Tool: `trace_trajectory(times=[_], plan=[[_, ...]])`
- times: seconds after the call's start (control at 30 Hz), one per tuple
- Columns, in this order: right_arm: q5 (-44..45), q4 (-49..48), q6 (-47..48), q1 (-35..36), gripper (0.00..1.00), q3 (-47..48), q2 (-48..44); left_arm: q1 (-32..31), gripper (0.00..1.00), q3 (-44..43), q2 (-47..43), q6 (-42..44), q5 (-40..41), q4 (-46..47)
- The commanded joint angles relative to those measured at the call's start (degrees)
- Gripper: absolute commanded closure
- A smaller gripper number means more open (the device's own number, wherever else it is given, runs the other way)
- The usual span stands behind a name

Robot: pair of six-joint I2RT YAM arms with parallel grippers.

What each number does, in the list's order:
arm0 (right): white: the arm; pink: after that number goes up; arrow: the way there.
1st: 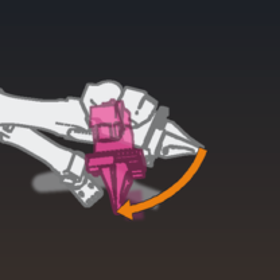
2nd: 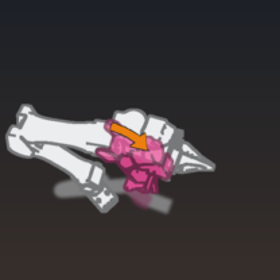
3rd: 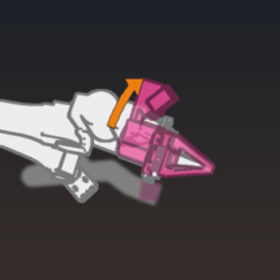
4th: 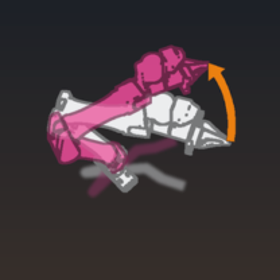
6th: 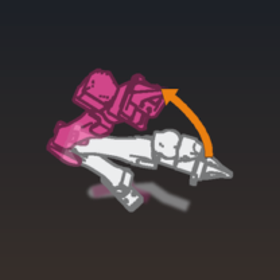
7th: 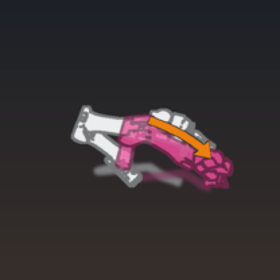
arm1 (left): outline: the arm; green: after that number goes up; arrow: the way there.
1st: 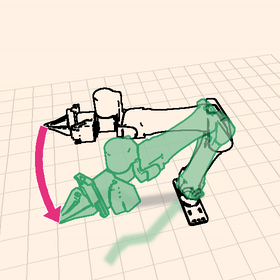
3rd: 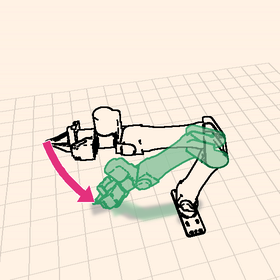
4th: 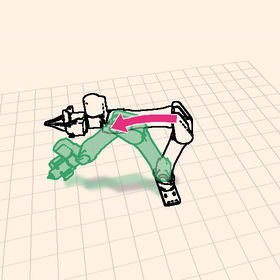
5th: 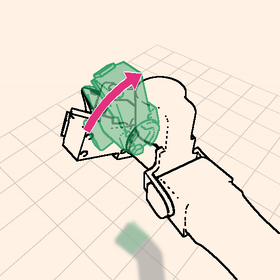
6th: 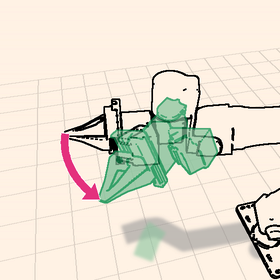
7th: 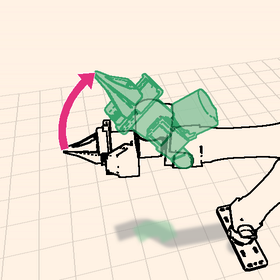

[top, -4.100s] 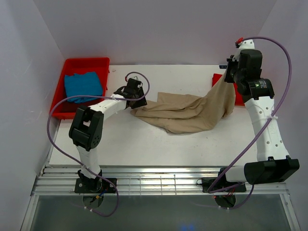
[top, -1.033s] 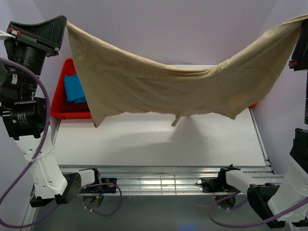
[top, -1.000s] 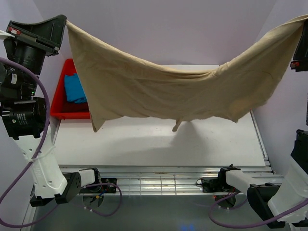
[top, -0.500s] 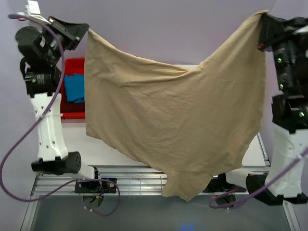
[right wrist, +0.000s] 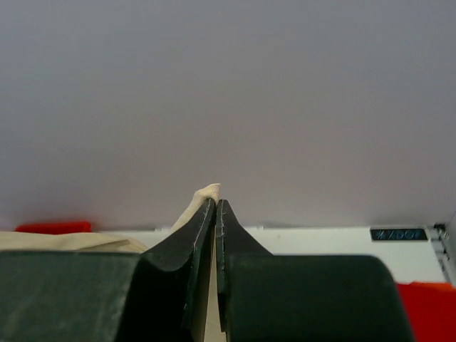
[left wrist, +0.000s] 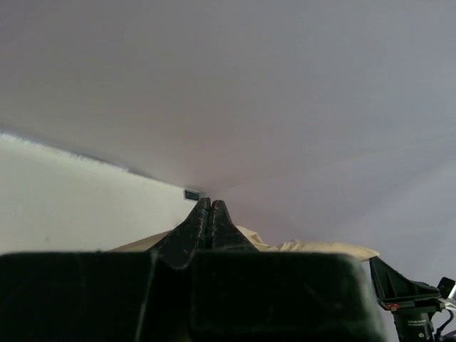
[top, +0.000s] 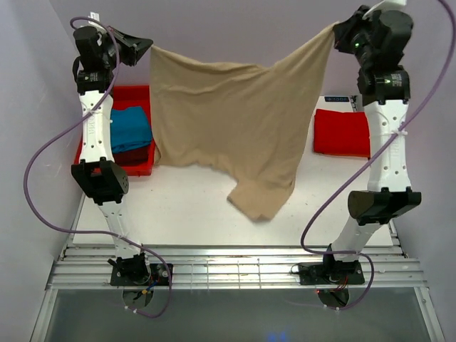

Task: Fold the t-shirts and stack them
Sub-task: Flatten the tshirt out

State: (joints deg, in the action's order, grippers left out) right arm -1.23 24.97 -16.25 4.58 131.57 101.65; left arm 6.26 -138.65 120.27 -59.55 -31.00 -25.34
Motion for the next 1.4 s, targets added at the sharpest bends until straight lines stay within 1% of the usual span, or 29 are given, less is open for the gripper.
trace_trajectory(times=[0.0,0.07,0.1,0.13,0.2,0.23,0.27,0.3,0.33,0.37,0.43,0.47,0.5,0.53,0.57,0.6,0.67,0.7,0.73,0.8,0.93,0.97,1.03,1.07,1.17,1.2,1.3,1.33,1.37], plan=[[-0.3,-11.6,-1.7,-3.9,0.92,5.5,-8.1,1.8,1.00,-2.2,-6.1,-10.0,-4.2,15.5],[-0.8,-16.2,-0.8,-5.9,0.92,1.9,-12.2,1.9,1.00,-2.1,-6.4,-10.1,-5.4,18.3],[-1.0,-17.6,-0.2,-6.0,0.92,-1.7,-15.0,2.0,1.00,-1.5,-6.8,-9.9,-6.5,19.1],[-1.0,-18.8,0.4,-6.0,0.92,-3.1,-16.0,2.0,1.00,-0.8,-7.5,-9.4,-6.9,19.7],[-1.3,-19.1,1.3,-6.0,0.92,-5.0,-17.4,1.9,1.00,4.0,-10.7,-7.3,-7.4,19.9],[-2.4,-18.9,1.4,-6.0,0.92,-8.5,-18.8,1.9,1.00,6.9,-12.2,-4.5,-7.6,19.9],[-3.0,-18.9,1.2,-6.0,0.92,-11.0,-19.7,1.9,1.00,13.7,-14.0,-3.0,-7.8,19.8],[-4.0,-18.7,1.2,-6.0,0.92,-13.9,-21.6,1.9,1.00,17.5,-17.5,-1.5,-8.1,19.8],[-4.4,-18.5,1.2,-6.0,0.92,-20.3,-22.6,1.9,1.00,21.2,-19.3,1.2,-8.5,19.9],[-4.7,-18.0,1.2,-6.0,0.92,-24.0,-23.6,1.9,1.00,28.6,-20.7,2.7,-9.0,19.8],[-5.2,-17.1,1.5,-6.0,0.92,-31.4,-26.4,1.9,1.00,36.0,-24.5,5.7,-10.6,19.7],[-5.5,-16.9,1.6,-6.0,0.92,-39.5,-27.2,1.9,1.00,39.9,-25.5,8.3,-11.3,19.6],[-5.9,-16.2,1.7,-6.0,0.92,-43.5,-28.7,1.8,1.00,47.5,-27.3,9.8,-11.9,19.6],[-6.2,-15.9,1.7,-6.0,0.92,-47.5,-29.1,1.6,1.00,51.2,-27.9,11.5,-12.3,19.5],[-6.5,-15.6,1.7,-6.0,0.92,-54.7,-29.4,1.7,1.00,54.5,-28.5,14.6,-12.3,18.5],[-6.3,-14.9,1.7,-6.0,0.92,-58.0,-29.6,1.6,1.00,60.7,-28.9,16.2,-12.2,17.9],[-6.3,-12.6,1.4,-6.0,0.92,-64.8,-29.1,1.5,1.00,65.3,-30.4,19.6,-10.8,14.6],[-6.5,-11.1,1.5,-6.0,0.92,-66.1,-28.6,1.2,1.00,67.2,-30.8,23.4,-10.0,13.1],[-6.8,-8.2,1.0,-6.0,0.92,-67.2,-28.4,1.1,1.00,70.5,-31.2,25.1,-9.0,11.6],[-8.7,-5.6,0.1,-5.9,0.92,-69.2,-28.7,0.8,1.00,73.0,-31.8,29.2,-7.9,6.4],[-7.6,2.4,-0.8,-4.8,0.92,-69.9,-30.7,-0.4,1.00,79.1,-32.4,34.6,-4.3,-2.9],[-7.6,3.9,-0.6,-4.7,0.92,-69.5,-31.2,-0.6,1.00,80.3,-33.4,35.4,-2.9,-4.0],[-7.4,7.1,-0.4,-4.7,0.92,-67.9,-32.3,-0.9,1.00,82.8,-35.2,36.2,1.8,-5.8],[-7.5,10.1,-0.3,-2.9,0.92,-67.2,-32.9,-0.9,1.00,84.8,-36.2,36.3,3.2,-7.7],[-5.3,14.6,0.0,-0.9,0.92,-64.1,-35.4,-1.0,1.00,87.6,-41.9,36.3,7.9,-11.4],[-3.3,18.3,0.5,-0.4,0.92,-63.2,-36.2,-1.0,1.00,88.3,-45.3,36.3,9.1,-12.0],[-1.3,25.8,0.4,1.3,0.92,-60.8,-37.7,-1.0,1.00,89.5,-49.0,36.5,13.9,-14.6],[-1.4,27.4,0.1,2.1,0.92,-60.6,-38.2,-0.9,1.00,89.2,-49.9,36.2,16.0,-15.6],[-1.4,28.7,-0.4,2.5,0.92,-60.9,-39.4,-1.0,1.00,88.2,-50.1,36.3,16.5,-16.9]])
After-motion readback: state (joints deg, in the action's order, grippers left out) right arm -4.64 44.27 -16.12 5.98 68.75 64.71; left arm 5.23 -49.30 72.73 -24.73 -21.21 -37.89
